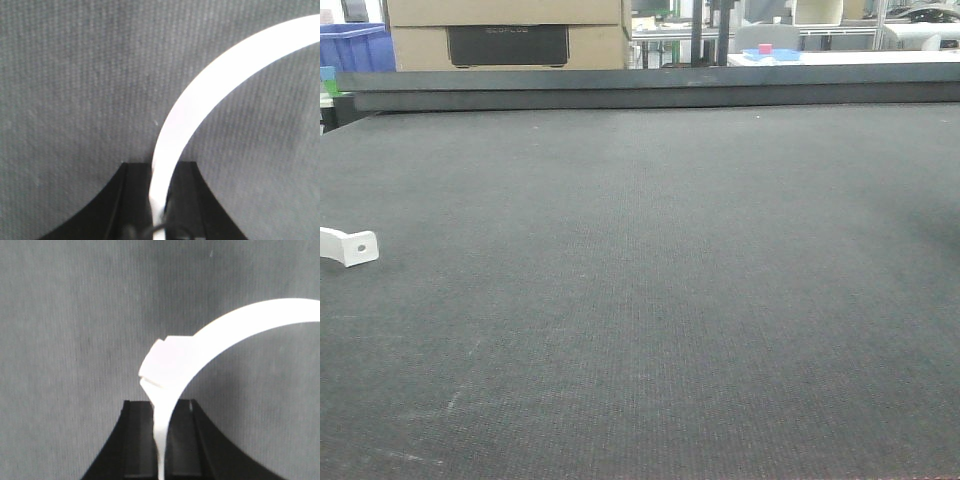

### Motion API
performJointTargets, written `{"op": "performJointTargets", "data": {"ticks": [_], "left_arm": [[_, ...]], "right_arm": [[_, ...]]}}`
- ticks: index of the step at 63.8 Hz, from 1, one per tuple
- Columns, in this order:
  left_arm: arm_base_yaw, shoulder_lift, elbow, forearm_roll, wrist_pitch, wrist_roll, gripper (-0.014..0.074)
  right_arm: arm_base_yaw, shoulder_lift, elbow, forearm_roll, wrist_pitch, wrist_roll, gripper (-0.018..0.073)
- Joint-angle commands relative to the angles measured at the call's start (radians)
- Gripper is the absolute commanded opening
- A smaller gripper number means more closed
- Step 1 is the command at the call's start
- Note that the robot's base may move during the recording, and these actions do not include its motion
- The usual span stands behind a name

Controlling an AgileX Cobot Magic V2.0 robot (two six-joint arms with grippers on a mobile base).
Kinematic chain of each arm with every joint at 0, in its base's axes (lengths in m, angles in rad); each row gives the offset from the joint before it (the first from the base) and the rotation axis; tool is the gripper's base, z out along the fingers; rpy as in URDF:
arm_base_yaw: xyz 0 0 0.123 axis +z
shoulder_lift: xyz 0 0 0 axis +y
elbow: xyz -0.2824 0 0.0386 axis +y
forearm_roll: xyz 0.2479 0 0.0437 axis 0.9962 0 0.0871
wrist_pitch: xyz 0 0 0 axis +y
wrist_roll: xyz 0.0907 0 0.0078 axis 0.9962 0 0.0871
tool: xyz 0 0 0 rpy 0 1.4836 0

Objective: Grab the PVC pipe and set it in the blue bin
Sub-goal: 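Lift the held clamp off the table with both grippers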

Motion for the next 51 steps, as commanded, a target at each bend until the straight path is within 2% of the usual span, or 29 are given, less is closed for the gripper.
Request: {"op": "performJointTargets", "data": {"ticks": [1,11,16,23,31,51], "left_arm": [[-0.005,-0.009,-0.003,-0.036,0.044,0.011,-0.0111],[-0.005,-0.068,-0.028,-0.117,0.069,0.024,-0.0111],[-0.015,-0.119,-0.047,-0.131,0.094,0.047,-0.0111],[-0.052,-0.206,-0.075,-0.131,0.15,0.072,-0.0111],[-0.097,-0.314,-0.087,-0.136,0.156,0.072,-0.0111],[-0.161,-0.56,-0.09,-0.236,0.16,0.065,-0.0111]], "right_arm": [[-0.005,-0.01,-0.017,-0.002,0.045,-0.009,-0.0167],[-0.005,-0.034,-0.038,-0.002,0.063,-0.009,-0.0167],[-0.005,-0.055,-0.059,-0.002,0.077,-0.009,-0.0167],[-0.005,-0.085,-0.097,0.017,0.119,-0.009,-0.0167],[-0.005,-0.122,-0.135,0.047,0.129,-0.009,-0.0167],[-0.005,-0.24,-0.191,0.051,0.129,-0.02,-0.0167]]}}
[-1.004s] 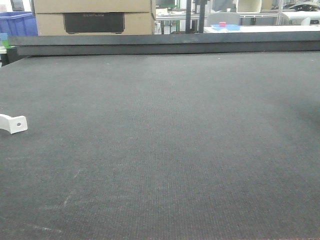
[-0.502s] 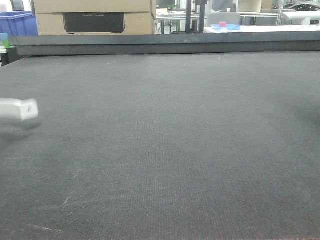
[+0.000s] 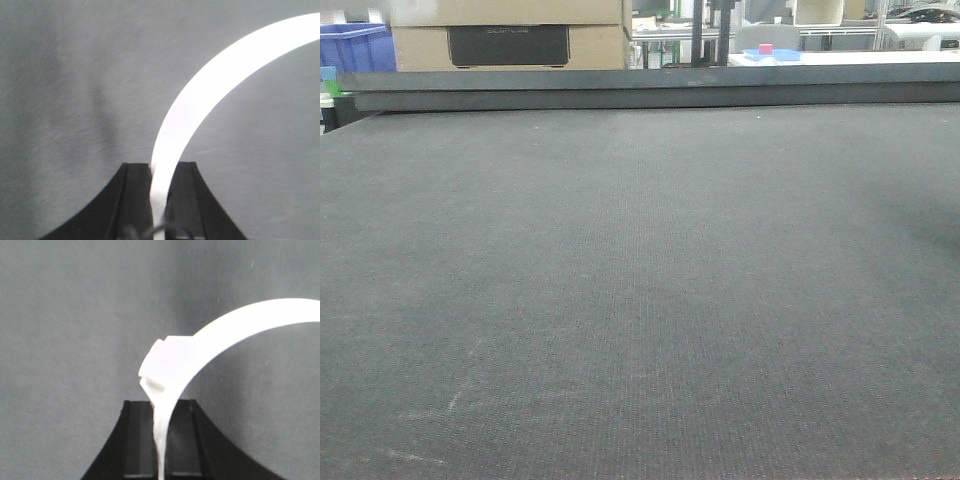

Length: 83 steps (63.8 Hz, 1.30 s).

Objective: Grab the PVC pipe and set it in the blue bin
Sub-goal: 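Lift the held clamp off the table with both grippers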

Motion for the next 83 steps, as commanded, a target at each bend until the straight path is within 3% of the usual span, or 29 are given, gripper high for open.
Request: {"op": "performJointTargets", "data": {"ticks": [1,25,34,51,61,71,83], "left_arm": [[-0.011,-0.082,-0.008,-0.041,-0.002,-0.001,-0.0111],[-0.011,-0.287,0.025,-0.049,-0.283,-0.026,-0.0111],[-0.011,-0.33,0.091,-0.049,-0.393,-0.026,-0.0111],[-0.011,-0.477,0.332,-0.061,-0.729,-0.026,-0.0111],[-0.011,-0.557,0.412,-0.057,-0.76,-0.026,-0.0111],[-0.011,-0.613,0.42,0.003,-0.782,-0.026,-0.0111],[-0.011,-0.634,0.42,-0.003,-0.855,-0.026,-0.0111]], "right_arm": [[-0.005,-0.044,-0.014,0.002,-0.003,-0.021,-0.0167],[-0.005,-0.225,0.024,0.002,-0.176,-0.094,-0.0167],[-0.005,-0.333,0.139,0.002,-0.315,-0.121,-0.0167],[-0.005,-0.557,0.417,-0.006,-0.633,-0.138,-0.0167],[-0.005,-0.674,0.524,-0.007,-0.74,-0.138,-0.0167],[-0.005,-0.735,0.54,-0.007,-0.74,-0.138,-0.0167],[-0.005,-0.756,0.534,-0.007,-0.753,-0.138,-0.0167]]}}
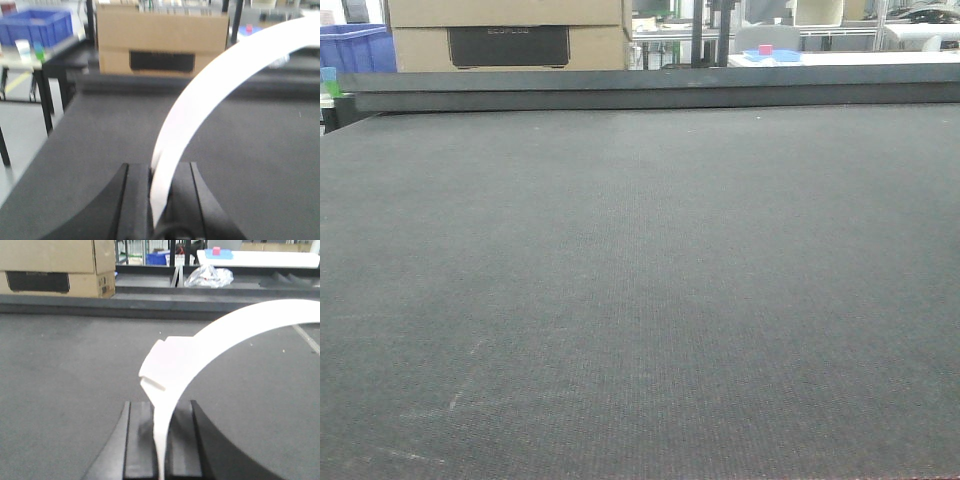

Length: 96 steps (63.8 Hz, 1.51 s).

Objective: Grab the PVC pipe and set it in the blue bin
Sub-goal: 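Lift the held clamp off the table with both grippers, then drive the base away from the table while holding the clamp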

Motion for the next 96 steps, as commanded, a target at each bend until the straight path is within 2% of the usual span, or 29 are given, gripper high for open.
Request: {"op": "performJointTargets", "data": {"ticks": [1,96], "left_arm": [[-0.007,-0.009,0.0,-0.003,-0.056,-0.009,-0.0111],[-0.007,-0.009,0.0,-0.003,-0.062,-0.009,-0.0111]], "right_arm": [[-0.005,-0.007,-0.004,-0.01,-0.041,-0.009,-0.0167],[-0.005,-0.007,-0.004,-0.01,-0.044,-0.009,-0.0167]]}}
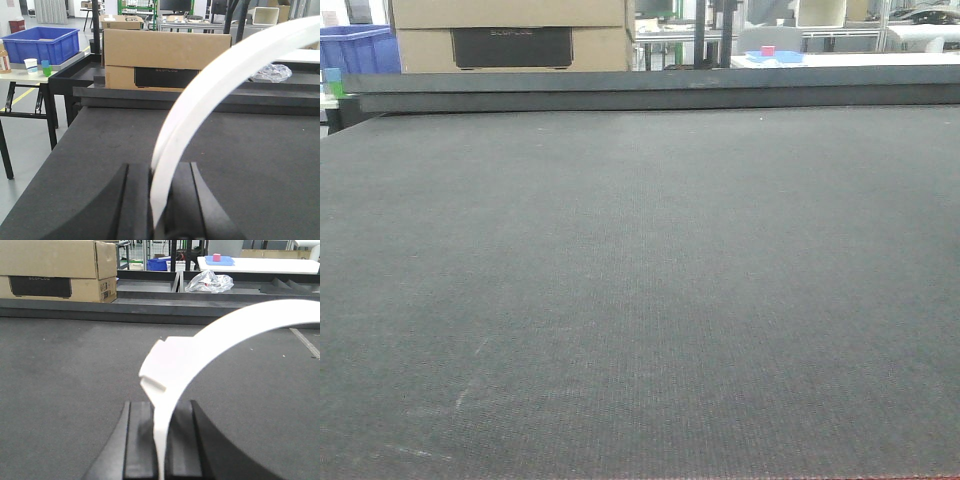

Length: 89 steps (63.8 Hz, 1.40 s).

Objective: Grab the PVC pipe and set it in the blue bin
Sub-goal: 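Drive the base away from the table while holding the clamp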

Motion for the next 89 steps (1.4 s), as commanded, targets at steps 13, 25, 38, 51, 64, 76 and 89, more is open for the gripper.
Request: {"op": "performJointTargets", "data": {"ticks": [13,25,38,51,64,76,89], "left_arm": [[-0.007,-0.005,0.0,-0.003,-0.035,-0.009,-0.0111],[-0.007,-0.005,0.0,-0.003,-0.035,-0.009,-0.0111],[-0.007,-0.005,0.0,-0.003,-0.035,-0.009,-0.0111],[-0.007,-0.005,0.0,-0.003,-0.035,-0.009,-0.0111],[-0.007,-0.005,0.0,-0.003,-0.035,-0.009,-0.0111],[-0.007,-0.005,0.0,-0.003,-0.035,-0.009,-0.0111],[-0.007,-0.005,0.0,-0.003,-0.035,-0.009,-0.0111]], "right_arm": [[-0.005,-0.005,-0.004,-0.01,-0.039,-0.006,-0.0167],[-0.005,-0.005,-0.004,-0.01,-0.039,-0.006,-0.0167],[-0.005,-0.005,-0.004,-0.01,-0.039,-0.006,-0.0167],[-0.005,-0.005,-0.004,-0.01,-0.039,-0.006,-0.0167],[-0.005,-0.005,-0.004,-0.01,-0.039,-0.006,-0.0167],[-0.005,-0.005,-0.004,-0.01,-0.039,-0.006,-0.0167],[-0.005,-0.005,-0.004,-0.01,-0.039,-0.006,-0.0167]]}}
